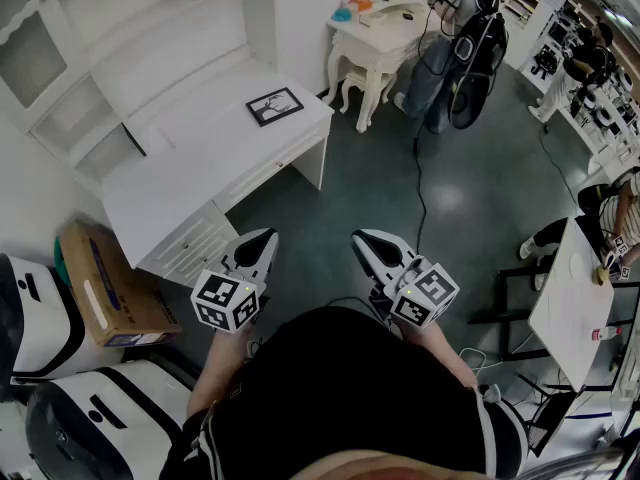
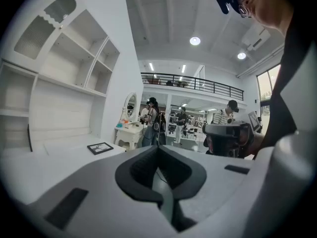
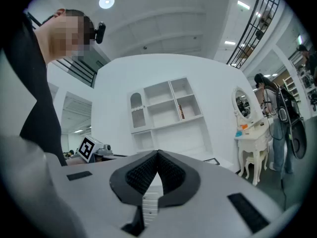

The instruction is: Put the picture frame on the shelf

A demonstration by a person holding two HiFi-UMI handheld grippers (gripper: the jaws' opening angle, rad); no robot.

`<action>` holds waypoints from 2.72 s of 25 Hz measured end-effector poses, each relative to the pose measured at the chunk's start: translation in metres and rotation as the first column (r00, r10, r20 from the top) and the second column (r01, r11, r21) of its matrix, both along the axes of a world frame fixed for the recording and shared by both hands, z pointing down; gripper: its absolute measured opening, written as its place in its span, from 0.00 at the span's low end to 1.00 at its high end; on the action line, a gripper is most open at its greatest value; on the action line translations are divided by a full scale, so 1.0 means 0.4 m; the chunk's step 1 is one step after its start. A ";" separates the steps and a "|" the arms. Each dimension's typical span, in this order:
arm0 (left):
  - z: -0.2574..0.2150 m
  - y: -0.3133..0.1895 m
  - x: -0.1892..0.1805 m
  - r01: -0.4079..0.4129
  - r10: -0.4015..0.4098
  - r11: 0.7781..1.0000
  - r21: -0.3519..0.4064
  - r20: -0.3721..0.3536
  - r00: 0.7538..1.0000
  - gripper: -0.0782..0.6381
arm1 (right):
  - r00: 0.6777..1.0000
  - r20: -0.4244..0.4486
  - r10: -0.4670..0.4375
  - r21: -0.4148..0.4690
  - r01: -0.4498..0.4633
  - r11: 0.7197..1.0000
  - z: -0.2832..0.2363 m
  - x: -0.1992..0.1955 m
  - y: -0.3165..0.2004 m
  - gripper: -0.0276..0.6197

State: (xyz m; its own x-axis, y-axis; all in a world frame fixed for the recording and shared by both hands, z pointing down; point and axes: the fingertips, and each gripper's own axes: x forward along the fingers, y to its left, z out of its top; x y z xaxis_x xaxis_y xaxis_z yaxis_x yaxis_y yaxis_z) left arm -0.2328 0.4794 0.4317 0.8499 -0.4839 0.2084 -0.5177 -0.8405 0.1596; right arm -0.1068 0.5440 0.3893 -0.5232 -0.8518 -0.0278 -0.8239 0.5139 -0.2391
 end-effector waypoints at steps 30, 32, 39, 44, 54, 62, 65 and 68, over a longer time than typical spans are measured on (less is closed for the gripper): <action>0.025 -0.179 0.345 -0.035 0.032 0.999 0.026 0.123 0.992 0.12 | 0.978 -0.209 0.000 -0.064 -0.014 0.998 0.132 0.309 -0.093 0.08; 0.029 -0.256 0.344 -0.041 0.037 0.999 0.028 0.117 0.992 0.12 | 0.969 -0.247 0.010 -0.055 -0.025 0.998 0.128 0.314 -0.172 0.08; 0.037 -0.494 0.328 -0.070 0.070 0.998 -0.005 0.064 0.995 0.12 | 0.958 -0.284 0.040 -0.053 -0.058 0.997 0.082 0.291 -0.448 0.08; 0.044 -0.609 0.275 -0.066 0.067 0.997 -0.033 0.031 0.997 0.12 | 0.972 -0.236 0.020 -0.076 -0.039 0.996 0.066 0.223 -0.596 0.08; 0.086 -0.719 0.201 -0.030 0.030 0.996 -0.082 -0.004 1.000 0.12 | 0.979 -0.197 -0.052 -0.152 0.022 0.988 0.097 0.136 -0.762 0.08; 0.124 -0.803 0.182 -0.005 0.004 0.992 -0.125 -0.009 1.000 0.12 | 0.978 -0.176 -0.110 -0.221 0.070 0.973 0.129 0.101 -0.868 0.08; 0.148 -0.842 0.187 0.006 -0.006 0.991 -0.137 -0.002 1.000 0.12 | 0.973 -0.175 -0.147 -0.261 0.098 0.960 0.157 0.095 -0.905 0.08; 0.165 -0.888 0.198 0.027 -0.027 0.989 -0.145 0.000 1.000 0.12 | 0.970 -0.164 -0.180 -0.279 0.130 0.951 0.174 0.094 -0.949 0.08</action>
State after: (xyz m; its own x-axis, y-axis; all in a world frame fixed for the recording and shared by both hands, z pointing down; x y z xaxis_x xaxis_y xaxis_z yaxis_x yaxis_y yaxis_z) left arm -0.1537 0.1242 0.4978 0.8375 -0.4713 0.2764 -0.5393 -0.7944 0.2794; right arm -0.0690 0.1645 0.4590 -0.6236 -0.7230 0.2973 -0.7818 0.5776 -0.2350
